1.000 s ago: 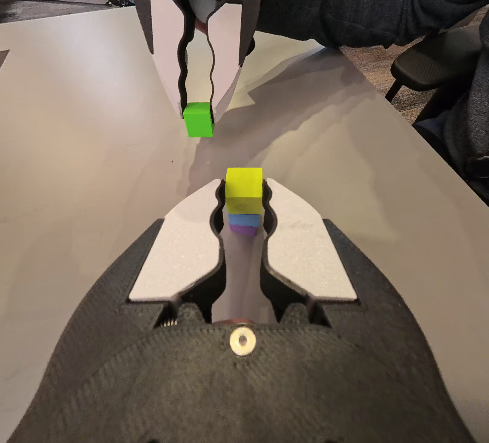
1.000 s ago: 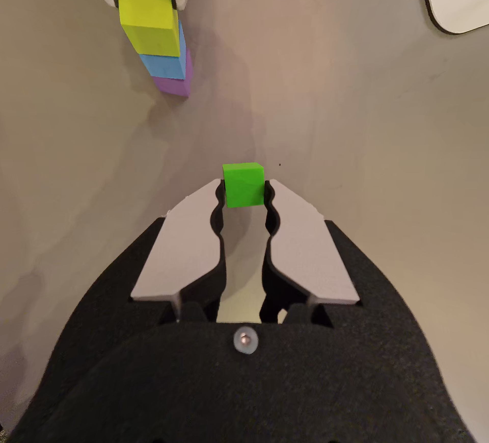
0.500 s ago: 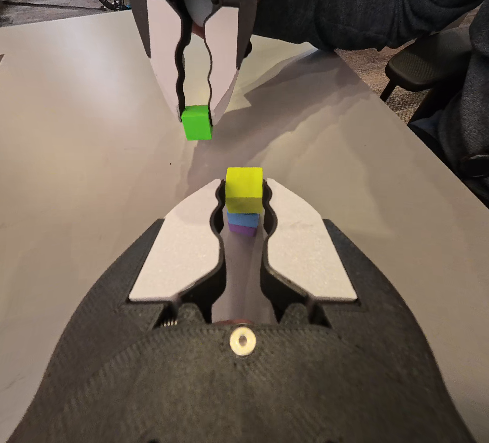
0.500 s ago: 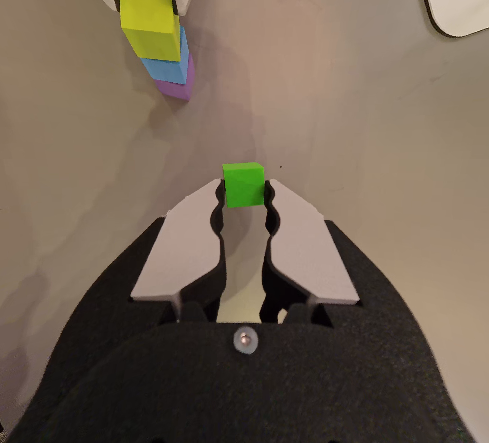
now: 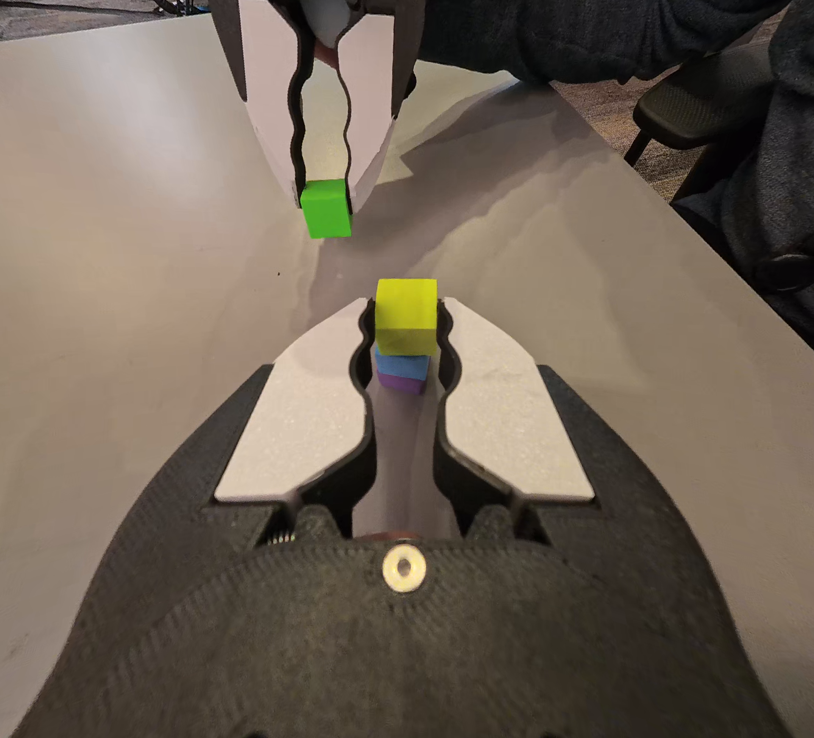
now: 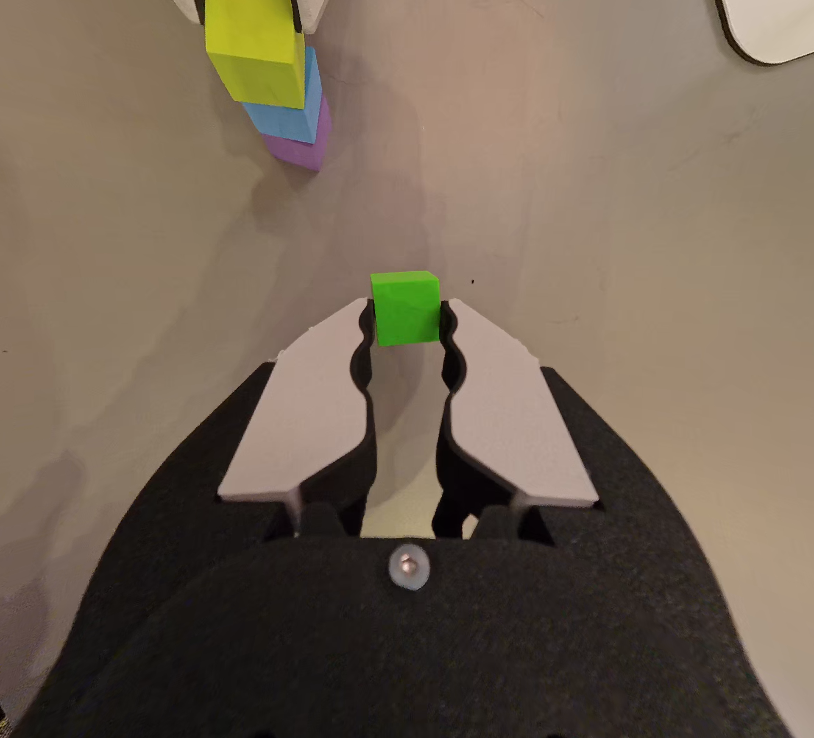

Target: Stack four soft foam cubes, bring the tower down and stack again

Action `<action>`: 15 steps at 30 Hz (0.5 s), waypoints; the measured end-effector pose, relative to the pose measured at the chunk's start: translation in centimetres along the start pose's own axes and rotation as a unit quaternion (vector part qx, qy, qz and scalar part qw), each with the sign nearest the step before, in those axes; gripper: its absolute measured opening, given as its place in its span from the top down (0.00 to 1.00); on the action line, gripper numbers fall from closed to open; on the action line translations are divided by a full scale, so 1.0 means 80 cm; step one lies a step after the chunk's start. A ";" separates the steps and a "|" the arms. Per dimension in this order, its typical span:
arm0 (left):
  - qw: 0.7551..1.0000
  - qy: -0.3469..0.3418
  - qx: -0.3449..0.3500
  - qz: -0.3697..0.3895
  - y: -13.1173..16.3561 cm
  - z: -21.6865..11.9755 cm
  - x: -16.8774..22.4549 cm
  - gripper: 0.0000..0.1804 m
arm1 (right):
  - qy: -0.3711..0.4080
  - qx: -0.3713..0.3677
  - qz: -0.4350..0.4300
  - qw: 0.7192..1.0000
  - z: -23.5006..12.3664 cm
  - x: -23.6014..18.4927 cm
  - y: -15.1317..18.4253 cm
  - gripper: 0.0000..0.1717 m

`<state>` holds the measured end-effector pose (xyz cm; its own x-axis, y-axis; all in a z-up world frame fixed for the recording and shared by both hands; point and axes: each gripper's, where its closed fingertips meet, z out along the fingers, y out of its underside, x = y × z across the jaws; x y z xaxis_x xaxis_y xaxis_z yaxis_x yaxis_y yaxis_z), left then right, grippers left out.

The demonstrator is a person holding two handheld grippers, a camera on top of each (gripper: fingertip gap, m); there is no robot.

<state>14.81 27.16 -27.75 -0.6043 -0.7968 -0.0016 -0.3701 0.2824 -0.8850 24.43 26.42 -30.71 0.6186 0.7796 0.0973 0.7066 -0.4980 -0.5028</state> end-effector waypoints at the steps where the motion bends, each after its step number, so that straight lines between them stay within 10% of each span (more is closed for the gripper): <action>1: 1.000 0.000 -0.002 0.001 0.001 0.000 0.000 0.86 | 0.000 0.000 0.000 1.000 0.000 0.000 0.000 0.84; 15: 1.000 0.002 -0.008 -0.014 0.004 -0.002 -0.003 0.73 | -0.001 0.005 0.004 1.000 -0.002 -0.002 -0.005 0.84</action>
<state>14.72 27.55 -27.92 -0.5959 -0.8027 0.0254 -0.3980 0.2677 -0.8774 24.09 26.42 -30.34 0.6242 0.7760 0.0910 0.6973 -0.5008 -0.5128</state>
